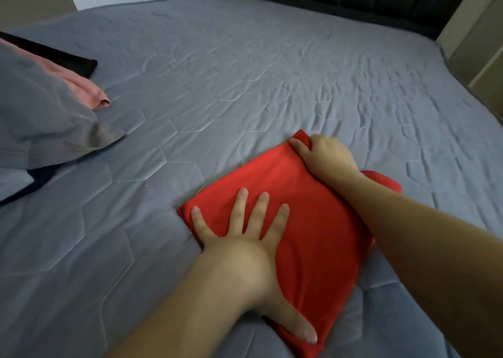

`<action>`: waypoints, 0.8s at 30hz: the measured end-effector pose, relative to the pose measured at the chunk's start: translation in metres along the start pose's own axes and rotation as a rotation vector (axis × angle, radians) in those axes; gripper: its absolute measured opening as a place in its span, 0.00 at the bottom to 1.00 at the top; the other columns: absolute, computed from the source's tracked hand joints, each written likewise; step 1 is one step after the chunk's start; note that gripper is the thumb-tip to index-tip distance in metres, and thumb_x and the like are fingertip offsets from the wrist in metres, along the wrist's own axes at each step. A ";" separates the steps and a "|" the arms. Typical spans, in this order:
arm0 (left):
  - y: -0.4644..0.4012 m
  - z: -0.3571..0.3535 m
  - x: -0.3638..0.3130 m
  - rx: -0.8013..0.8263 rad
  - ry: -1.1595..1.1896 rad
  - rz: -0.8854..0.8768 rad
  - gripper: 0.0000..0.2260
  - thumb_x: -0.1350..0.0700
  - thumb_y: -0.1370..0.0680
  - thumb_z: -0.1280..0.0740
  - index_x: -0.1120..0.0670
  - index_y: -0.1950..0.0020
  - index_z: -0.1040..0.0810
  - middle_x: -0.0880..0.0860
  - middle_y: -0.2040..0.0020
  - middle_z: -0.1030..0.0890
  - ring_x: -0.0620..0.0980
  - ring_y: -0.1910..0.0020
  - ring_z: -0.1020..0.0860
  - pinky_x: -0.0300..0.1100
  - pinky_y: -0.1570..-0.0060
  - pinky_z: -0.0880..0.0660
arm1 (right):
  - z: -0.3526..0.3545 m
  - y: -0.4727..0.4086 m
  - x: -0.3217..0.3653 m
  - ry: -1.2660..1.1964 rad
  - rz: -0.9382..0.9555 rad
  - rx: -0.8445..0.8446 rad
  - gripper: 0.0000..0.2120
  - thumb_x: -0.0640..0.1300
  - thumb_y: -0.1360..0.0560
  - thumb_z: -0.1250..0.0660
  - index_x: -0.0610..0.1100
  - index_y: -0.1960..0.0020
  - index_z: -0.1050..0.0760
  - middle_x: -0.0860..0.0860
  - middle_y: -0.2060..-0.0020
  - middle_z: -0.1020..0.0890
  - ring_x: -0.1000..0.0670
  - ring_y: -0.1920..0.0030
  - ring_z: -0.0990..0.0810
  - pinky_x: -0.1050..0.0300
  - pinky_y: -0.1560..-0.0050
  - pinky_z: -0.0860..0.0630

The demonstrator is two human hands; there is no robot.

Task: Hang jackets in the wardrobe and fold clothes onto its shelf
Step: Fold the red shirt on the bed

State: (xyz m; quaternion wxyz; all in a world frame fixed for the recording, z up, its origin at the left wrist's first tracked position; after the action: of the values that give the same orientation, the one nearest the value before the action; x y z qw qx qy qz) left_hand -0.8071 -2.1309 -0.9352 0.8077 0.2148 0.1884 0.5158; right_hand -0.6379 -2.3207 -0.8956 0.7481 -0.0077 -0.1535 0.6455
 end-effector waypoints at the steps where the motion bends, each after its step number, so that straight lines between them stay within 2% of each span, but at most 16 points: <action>1: 0.002 -0.002 0.000 0.028 -0.011 0.009 0.69 0.23 0.50 0.30 0.39 0.37 0.84 0.45 0.39 0.88 0.54 0.41 0.88 0.81 0.57 0.73 | 0.001 0.002 -0.001 -0.025 -0.004 -0.025 0.27 0.70 0.24 0.49 0.46 0.60 0.32 0.41 0.52 0.19 0.39 0.49 0.22 0.52 0.58 0.34; 3: 0.006 -0.005 -0.002 0.067 -0.038 0.017 0.70 0.25 0.49 0.27 0.39 0.37 0.84 0.45 0.39 0.88 0.54 0.41 0.88 0.82 0.57 0.71 | 0.000 -0.001 -0.011 -0.079 -0.049 0.053 0.28 0.70 0.24 0.49 0.46 0.59 0.30 0.42 0.49 0.20 0.40 0.47 0.22 0.53 0.57 0.35; 5: 0.009 -0.007 -0.003 0.091 -0.041 0.016 0.70 0.27 0.48 0.25 0.39 0.36 0.84 0.45 0.38 0.88 0.55 0.40 0.87 0.82 0.57 0.71 | 0.002 -0.001 -0.020 -0.191 -0.132 0.180 0.32 0.72 0.26 0.49 0.45 0.46 0.26 0.42 0.41 0.22 0.42 0.41 0.24 0.54 0.52 0.36; 7: 0.013 -0.005 -0.004 0.121 -0.024 0.006 0.70 0.28 0.47 0.24 0.39 0.34 0.83 0.45 0.36 0.87 0.56 0.39 0.86 0.83 0.54 0.69 | 0.010 0.006 -0.022 -0.230 -0.153 0.265 0.38 0.75 0.29 0.48 0.45 0.37 0.30 0.44 0.37 0.24 0.43 0.39 0.26 0.54 0.50 0.36; 11: 0.022 0.005 0.001 0.162 -0.001 -0.054 0.66 0.24 0.46 0.29 0.37 0.30 0.77 0.43 0.32 0.82 0.53 0.34 0.82 0.81 0.45 0.67 | 0.028 0.033 -0.040 0.045 -0.157 0.423 0.53 0.85 0.43 0.50 0.44 0.39 0.26 0.43 0.39 0.22 0.43 0.41 0.23 0.51 0.46 0.31; 13: 0.025 0.019 0.007 0.121 -0.010 -0.083 0.61 0.20 0.47 0.35 0.34 0.27 0.70 0.41 0.26 0.74 0.50 0.28 0.77 0.78 0.41 0.68 | 0.032 0.046 -0.061 0.104 -0.235 0.487 0.56 0.86 0.44 0.51 0.43 0.38 0.24 0.43 0.38 0.22 0.42 0.40 0.24 0.53 0.45 0.31; 15: 0.019 0.050 0.018 -0.022 0.012 -0.042 0.55 0.18 0.46 0.42 0.34 0.25 0.61 0.42 0.22 0.65 0.51 0.24 0.68 0.74 0.37 0.67 | 0.029 0.054 -0.072 0.089 -0.280 0.440 0.51 0.83 0.38 0.50 0.41 0.39 0.24 0.41 0.39 0.22 0.42 0.40 0.23 0.54 0.49 0.33; 16: 0.010 0.071 0.023 -0.125 0.041 0.002 0.52 0.19 0.42 0.44 0.36 0.23 0.58 0.45 0.21 0.60 0.53 0.22 0.63 0.71 0.34 0.64 | 0.025 0.055 -0.072 0.091 -0.270 0.386 0.48 0.80 0.35 0.50 0.39 0.41 0.23 0.40 0.41 0.21 0.41 0.41 0.23 0.54 0.50 0.32; 19: -0.035 0.123 0.029 -0.403 0.221 0.089 0.40 0.27 0.29 0.43 0.48 0.23 0.43 0.56 0.23 0.43 0.59 0.25 0.44 0.60 0.30 0.41 | 0.019 0.060 -0.061 0.155 -0.201 0.188 0.41 0.74 0.28 0.52 0.38 0.47 0.23 0.37 0.46 0.20 0.39 0.43 0.23 0.49 0.49 0.29; 21: -0.067 0.125 0.025 -0.493 0.332 0.101 0.32 0.33 0.23 0.45 0.55 0.29 0.32 0.59 0.30 0.30 0.60 0.31 0.31 0.53 0.36 0.32 | 0.022 0.063 -0.061 0.156 -0.186 0.092 0.38 0.73 0.26 0.52 0.39 0.50 0.24 0.38 0.49 0.20 0.39 0.45 0.22 0.49 0.52 0.30; 24: -0.093 0.109 0.026 -0.715 0.262 0.140 0.25 0.38 0.20 0.47 0.58 0.42 0.25 0.60 0.44 0.19 0.61 0.44 0.22 0.50 0.48 0.28 | 0.023 0.064 -0.064 0.148 -0.146 0.036 0.36 0.72 0.25 0.54 0.41 0.54 0.25 0.39 0.52 0.20 0.39 0.47 0.21 0.50 0.56 0.31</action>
State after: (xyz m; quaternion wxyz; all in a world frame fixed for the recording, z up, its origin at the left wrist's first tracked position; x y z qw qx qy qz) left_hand -0.6696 -2.1582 -0.8968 0.7635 -0.1358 0.0833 0.6258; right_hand -0.7133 -2.3765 -0.9008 0.8024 -0.0309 -0.0862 0.5897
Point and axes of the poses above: each hand's wrist, its own y-axis away from the middle knuckle, its own z-axis out of the back of the hand, x = y × z, the point moved 9 cm from there along -y, towards the middle knuckle
